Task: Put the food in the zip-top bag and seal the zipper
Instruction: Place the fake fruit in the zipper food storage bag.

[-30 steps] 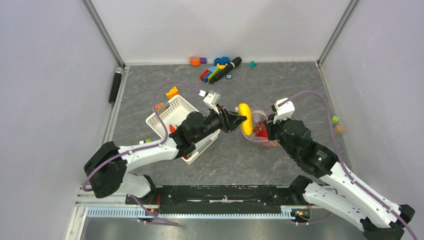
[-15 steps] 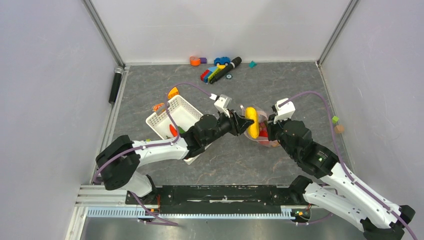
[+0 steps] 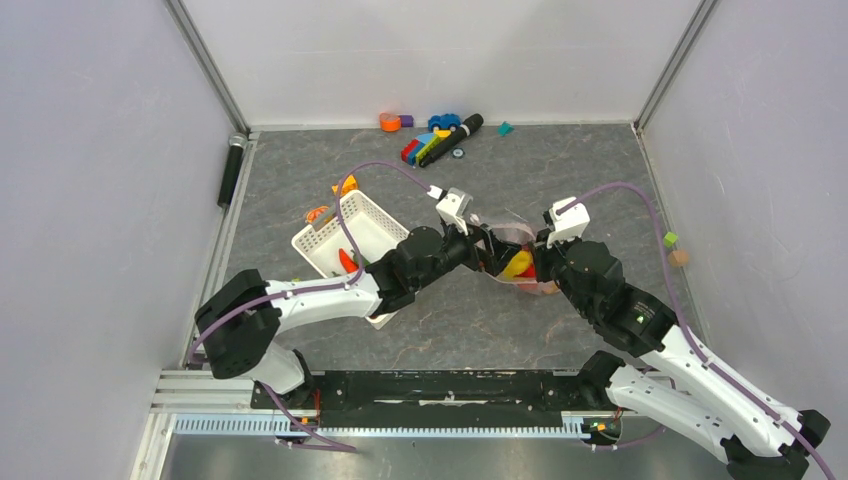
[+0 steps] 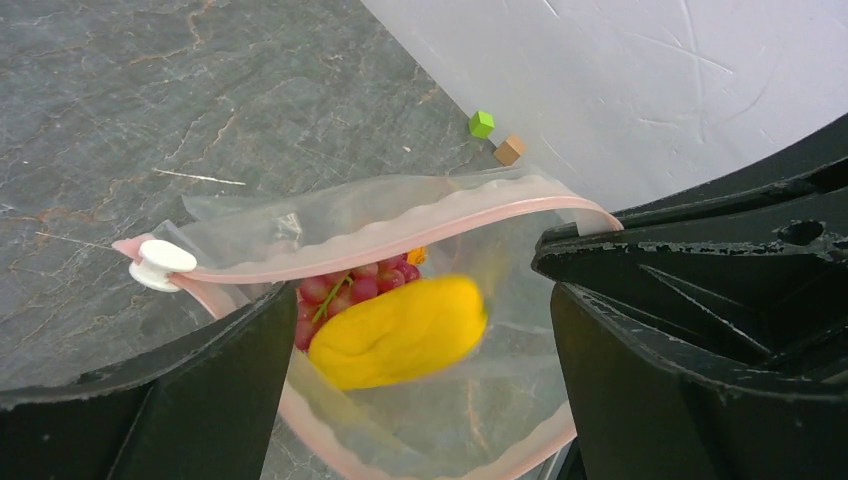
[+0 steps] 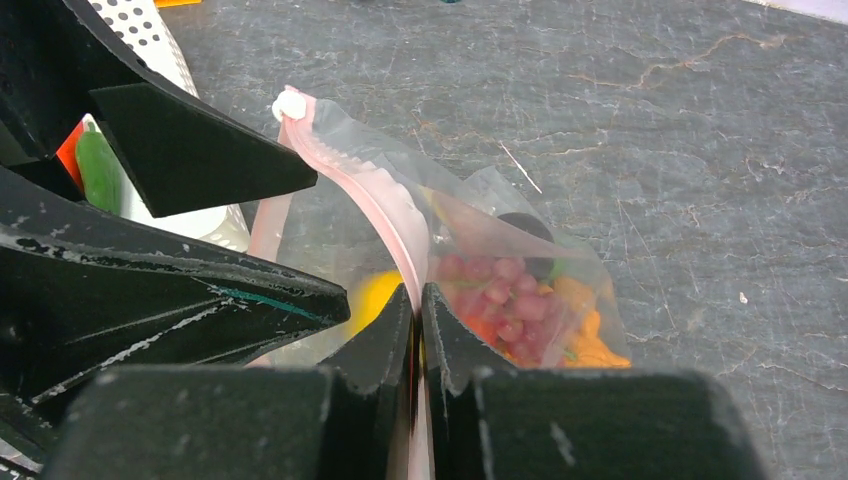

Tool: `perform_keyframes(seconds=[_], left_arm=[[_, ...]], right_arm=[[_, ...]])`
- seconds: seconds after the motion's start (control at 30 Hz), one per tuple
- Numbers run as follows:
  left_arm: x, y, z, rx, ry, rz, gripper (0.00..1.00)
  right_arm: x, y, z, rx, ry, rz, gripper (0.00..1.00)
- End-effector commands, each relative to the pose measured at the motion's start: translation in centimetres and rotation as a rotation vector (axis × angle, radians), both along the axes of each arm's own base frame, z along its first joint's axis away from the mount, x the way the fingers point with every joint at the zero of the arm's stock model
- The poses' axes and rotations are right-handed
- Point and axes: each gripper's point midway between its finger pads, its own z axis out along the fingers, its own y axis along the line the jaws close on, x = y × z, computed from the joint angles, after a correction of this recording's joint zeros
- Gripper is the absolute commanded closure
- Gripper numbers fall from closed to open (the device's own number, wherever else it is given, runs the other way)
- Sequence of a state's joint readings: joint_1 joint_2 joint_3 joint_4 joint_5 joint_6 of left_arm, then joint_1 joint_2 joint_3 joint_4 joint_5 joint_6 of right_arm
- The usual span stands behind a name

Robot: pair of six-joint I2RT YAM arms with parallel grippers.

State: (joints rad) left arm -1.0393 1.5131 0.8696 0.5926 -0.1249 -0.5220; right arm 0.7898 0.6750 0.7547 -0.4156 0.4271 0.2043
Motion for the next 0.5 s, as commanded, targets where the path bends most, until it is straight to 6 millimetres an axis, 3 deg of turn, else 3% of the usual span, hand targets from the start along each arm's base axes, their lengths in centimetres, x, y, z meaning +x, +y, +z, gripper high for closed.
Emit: perform_keyframes(seconds=[0.0, 0.23, 0.47], left_arm=[[0.5, -0.2, 2.0, -0.005, -0.047, 0.017, 0.00], [0.2, 1.2, 2.5, 0.001, -0.034, 0.039, 0.00], [0.7, 5.8, 2.6, 0.059, -0.022, 0.195, 0.00]], right_arm=[[0.2, 0.1, 0.8, 0.030, -0.030, -0.008, 0.89], [0.1, 0.0, 1.0, 0.036, -0.033, -0.006, 0.89], [0.0, -0.1, 1.1, 0.042, -0.037, -0.008, 0.89]])
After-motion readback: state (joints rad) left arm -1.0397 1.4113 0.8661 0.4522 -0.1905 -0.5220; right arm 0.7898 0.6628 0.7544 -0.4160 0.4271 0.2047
